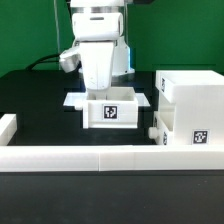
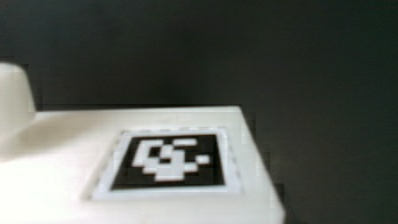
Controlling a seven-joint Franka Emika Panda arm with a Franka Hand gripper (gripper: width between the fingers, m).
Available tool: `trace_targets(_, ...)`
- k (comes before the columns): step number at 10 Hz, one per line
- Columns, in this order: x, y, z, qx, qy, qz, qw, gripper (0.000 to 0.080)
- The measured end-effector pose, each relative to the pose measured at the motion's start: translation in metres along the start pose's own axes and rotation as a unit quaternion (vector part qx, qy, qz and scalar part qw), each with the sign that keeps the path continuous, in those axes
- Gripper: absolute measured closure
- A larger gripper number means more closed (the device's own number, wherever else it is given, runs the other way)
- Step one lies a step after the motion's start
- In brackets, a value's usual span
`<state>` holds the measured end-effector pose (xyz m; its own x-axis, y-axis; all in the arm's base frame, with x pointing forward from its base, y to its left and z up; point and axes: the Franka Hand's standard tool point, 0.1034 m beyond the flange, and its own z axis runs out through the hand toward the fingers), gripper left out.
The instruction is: Assemble drawer
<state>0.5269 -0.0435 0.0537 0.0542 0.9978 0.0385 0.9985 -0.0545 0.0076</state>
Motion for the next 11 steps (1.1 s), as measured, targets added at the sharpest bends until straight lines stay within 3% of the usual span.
trace_targets(3, 0.019, 0.015, 0.001, -0.003, 0.005, -0.006, 1.0, 0.0758)
trace_targets(7, 0.016, 0.013, 0.003, 0.0, 0.005, -0.003, 1.0, 0.0758)
trace_targets(11, 0.032, 0.018, 0.0, -0.005, 0.003, -0.024, 1.0, 0.0758)
